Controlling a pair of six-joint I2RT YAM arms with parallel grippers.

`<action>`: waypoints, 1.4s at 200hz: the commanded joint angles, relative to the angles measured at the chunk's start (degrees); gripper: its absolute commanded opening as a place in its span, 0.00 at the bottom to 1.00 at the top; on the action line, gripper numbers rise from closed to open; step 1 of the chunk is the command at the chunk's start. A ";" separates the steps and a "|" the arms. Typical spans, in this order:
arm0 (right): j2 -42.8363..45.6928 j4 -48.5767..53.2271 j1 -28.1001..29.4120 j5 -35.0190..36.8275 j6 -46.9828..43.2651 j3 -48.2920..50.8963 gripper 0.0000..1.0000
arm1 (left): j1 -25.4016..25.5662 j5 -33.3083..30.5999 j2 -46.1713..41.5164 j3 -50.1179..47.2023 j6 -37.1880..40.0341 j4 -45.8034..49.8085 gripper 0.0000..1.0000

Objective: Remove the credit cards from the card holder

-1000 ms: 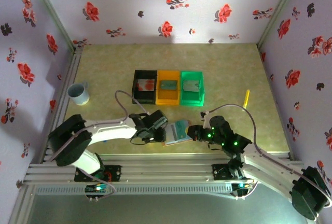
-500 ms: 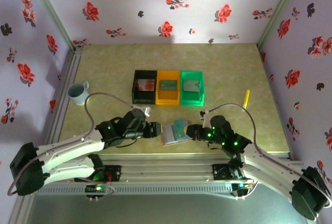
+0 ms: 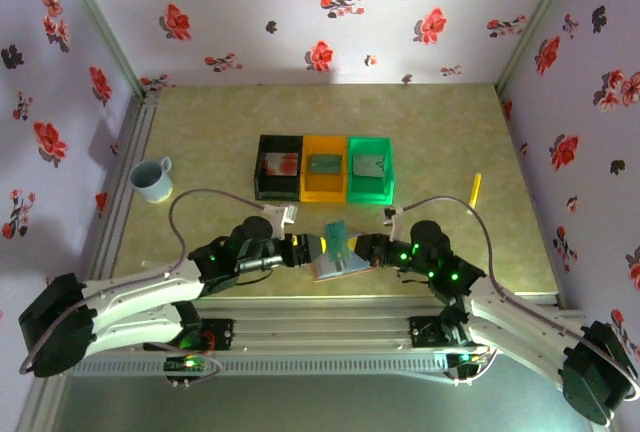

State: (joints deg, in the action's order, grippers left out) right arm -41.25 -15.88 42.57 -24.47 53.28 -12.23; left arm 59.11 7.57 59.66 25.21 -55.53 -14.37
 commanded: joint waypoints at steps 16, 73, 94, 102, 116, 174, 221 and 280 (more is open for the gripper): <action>0.89 -4.56 -0.35 -2.22 2.14 -1.95 0.00 | 1.16 1.15 2.24 -0.51 -0.86 -8.58 0.56; 2.01 -5.56 -0.30 -2.76 3.03 -1.93 0.00 | 1.79 0.70 4.23 -0.34 -0.81 -9.15 0.56; 2.64 -5.39 -0.33 -2.79 3.08 -1.92 0.00 | 1.88 0.47 4.38 -0.42 -0.99 -9.47 0.56; 2.67 -5.40 -0.35 -2.91 3.15 -1.86 0.00 | 1.88 0.43 4.48 -0.51 -1.20 -9.90 0.56; 2.51 -6.01 -0.34 -3.11 3.48 -1.63 0.00 | 1.97 0.42 4.48 -0.60 -1.60 -11.12 0.55; 2.32 -6.51 -0.34 -3.81 3.68 -1.39 0.00 | 2.80 0.73 4.16 -1.04 -2.13 -16.56 0.50; 2.35 -6.62 -0.37 -3.67 3.59 -0.69 0.00 | 3.20 0.86 3.76 -2.17 -2.96 -19.71 0.43; 2.56 -5.05 -0.36 -3.36 2.63 -0.60 0.00 | 3.19 0.10 1.96 -3.24 -3.01 -19.25 0.33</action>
State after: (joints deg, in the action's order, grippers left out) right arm -39.38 -19.94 42.57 -27.24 56.16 -12.43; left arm 61.78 8.14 63.18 22.59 -58.35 -31.44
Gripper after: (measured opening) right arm 0.041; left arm 0.356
